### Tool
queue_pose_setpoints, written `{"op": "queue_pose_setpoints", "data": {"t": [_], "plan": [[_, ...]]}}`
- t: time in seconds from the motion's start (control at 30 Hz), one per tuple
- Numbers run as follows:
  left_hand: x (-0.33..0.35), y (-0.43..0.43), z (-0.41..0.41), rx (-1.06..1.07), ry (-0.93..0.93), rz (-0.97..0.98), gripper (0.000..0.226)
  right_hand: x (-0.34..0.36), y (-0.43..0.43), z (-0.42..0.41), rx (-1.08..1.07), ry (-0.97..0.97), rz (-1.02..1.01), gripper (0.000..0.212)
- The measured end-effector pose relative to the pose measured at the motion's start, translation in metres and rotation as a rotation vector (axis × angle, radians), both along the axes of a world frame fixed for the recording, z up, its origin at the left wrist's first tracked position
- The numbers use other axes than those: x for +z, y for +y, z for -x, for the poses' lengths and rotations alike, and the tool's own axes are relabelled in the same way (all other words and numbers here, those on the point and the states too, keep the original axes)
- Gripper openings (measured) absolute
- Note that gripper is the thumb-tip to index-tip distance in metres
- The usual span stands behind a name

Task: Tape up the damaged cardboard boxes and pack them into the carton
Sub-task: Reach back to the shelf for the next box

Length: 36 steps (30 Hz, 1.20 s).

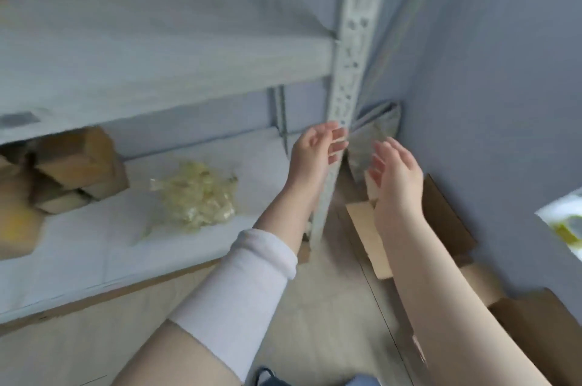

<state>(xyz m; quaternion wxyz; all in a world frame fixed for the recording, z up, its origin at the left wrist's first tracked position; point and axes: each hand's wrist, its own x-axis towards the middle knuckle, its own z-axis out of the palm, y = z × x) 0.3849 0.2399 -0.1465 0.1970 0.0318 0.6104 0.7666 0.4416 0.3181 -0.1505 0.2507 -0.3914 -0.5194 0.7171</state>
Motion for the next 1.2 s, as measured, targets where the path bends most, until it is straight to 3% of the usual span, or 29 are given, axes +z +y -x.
{"op": "queue_pose_setpoints", "data": {"t": [0.17,0.37,0.67,0.8,0.93,1.07,1.2], "plan": [[0.087,-0.092,0.064,0.061,0.331,-0.037,0.021,0.077,-0.075,0.069,0.085,0.242,-0.154,0.016],[0.139,-0.151,0.141,0.258,0.417,0.032,0.022,0.141,-0.122,0.162,0.281,0.291,-0.258,0.015],[0.151,-0.175,0.262,0.385,0.466,0.352,0.013,0.159,-0.097,0.285,0.548,0.179,-0.291,0.05],[0.148,-0.168,0.307,0.38,0.468,0.506,0.03,0.152,-0.082,0.333,0.591,0.108,-0.273,0.065],[0.153,-0.159,0.353,0.351,0.64,0.723,0.038,0.149,-0.075,0.378,0.601,0.083,-0.249,0.076],[0.17,-0.15,0.41,0.36,0.817,1.074,0.046,0.148,-0.072,0.421,0.586,0.038,-0.258,0.078],[0.175,-0.146,0.459,0.166,0.83,1.327,0.068,0.151,-0.066,0.459,0.573,-0.012,-0.257,0.078]]}}
